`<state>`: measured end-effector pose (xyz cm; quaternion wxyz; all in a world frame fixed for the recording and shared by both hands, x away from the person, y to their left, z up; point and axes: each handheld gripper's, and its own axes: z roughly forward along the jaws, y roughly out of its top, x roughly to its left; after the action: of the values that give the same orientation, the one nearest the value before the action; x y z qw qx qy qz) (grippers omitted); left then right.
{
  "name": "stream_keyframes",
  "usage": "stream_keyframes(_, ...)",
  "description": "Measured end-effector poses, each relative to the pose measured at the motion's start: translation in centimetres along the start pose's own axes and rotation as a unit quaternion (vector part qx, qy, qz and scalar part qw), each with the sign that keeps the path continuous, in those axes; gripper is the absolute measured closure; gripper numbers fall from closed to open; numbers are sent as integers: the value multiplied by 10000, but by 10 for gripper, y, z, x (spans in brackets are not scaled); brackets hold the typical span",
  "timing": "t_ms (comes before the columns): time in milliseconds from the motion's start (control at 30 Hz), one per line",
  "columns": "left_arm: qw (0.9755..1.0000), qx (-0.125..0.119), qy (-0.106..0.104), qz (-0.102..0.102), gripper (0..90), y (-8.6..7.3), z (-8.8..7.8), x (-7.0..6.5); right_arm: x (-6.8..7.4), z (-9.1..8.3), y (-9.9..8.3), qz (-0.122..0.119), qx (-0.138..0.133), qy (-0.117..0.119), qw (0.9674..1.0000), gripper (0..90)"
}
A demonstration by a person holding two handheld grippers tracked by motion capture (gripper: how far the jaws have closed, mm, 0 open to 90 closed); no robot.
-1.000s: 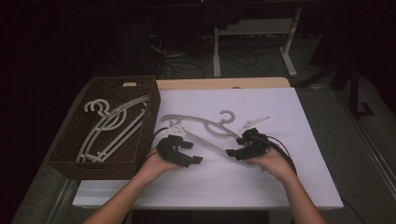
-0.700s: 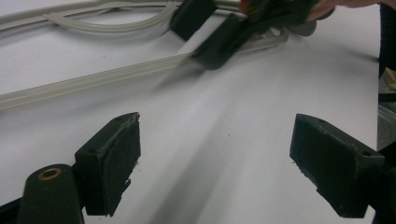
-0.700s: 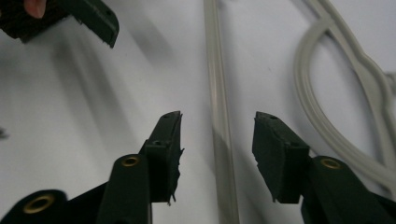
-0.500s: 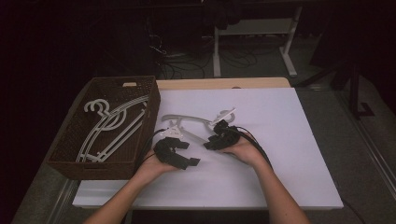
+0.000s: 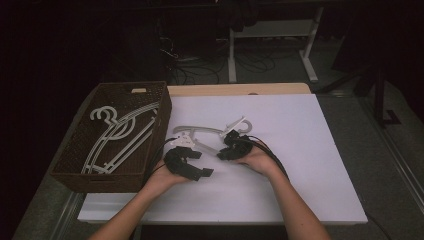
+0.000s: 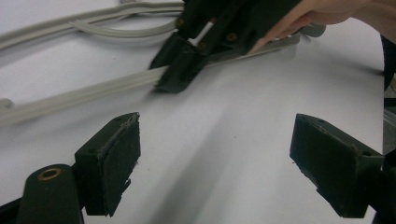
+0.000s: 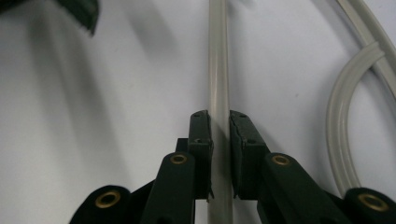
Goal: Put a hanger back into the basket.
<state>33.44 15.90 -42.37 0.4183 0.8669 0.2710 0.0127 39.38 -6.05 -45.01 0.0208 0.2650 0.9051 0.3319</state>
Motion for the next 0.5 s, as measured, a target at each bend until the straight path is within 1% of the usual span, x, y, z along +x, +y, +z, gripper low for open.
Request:
stream_keyframes(100, 10000, -14, -4, 7, 163, 1, -1, -1, 6, -7, -9, -158, 94, 100, 9998, 792)
stream_keyframes(133, 10000, -41, -5, 17, 163, 1, -3, -1, 11, -13, -16, -251, 127, 170, 9995, 792)
stream_keyframes(200, 10000, -51, -3, 15, 163, 2, -3, -1, 16, -19, -24, -343, 150, 244, 9990, 791)
stream_keyframes(233, 10000, -61, 3, 18, 163, 2, -4, -1, 16, -19, -24, -343, 150, 244, 9990, 791)
stream_keyframes(267, 10000, -67, 4, 12, 163, 2, -4, -1, 22, -24, -32, -398, 200, 354, 9984, 791)
stream_keyframes(333, 10000, -70, 15, 20, 163, 3, -5, -1, 28, -29, -40, -496, 258, 472, 9973, 791)
stream_keyframes(367, 10000, -70, 15, 20, 164, 3, -5, -1, 32, -32, -43, -536, 283, 522, 9968, 791)
stream_keyframes(400, 10000, -74, 10, 19, 164, 3, -5, -1, 32, -32, -43, -536, 283, 522, 9968, 791)
stream_keyframes(467, 10000, -78, 10, 21, 164, 3, -6, -1, 38, -37, -51, -638, 332, 628, 9954, 791)
stream_keyframes(500, 10000, -83, 6, 18, 165, 3, -6, -1, 44, -41, -58, -702, 360, 737, 9942, 791)
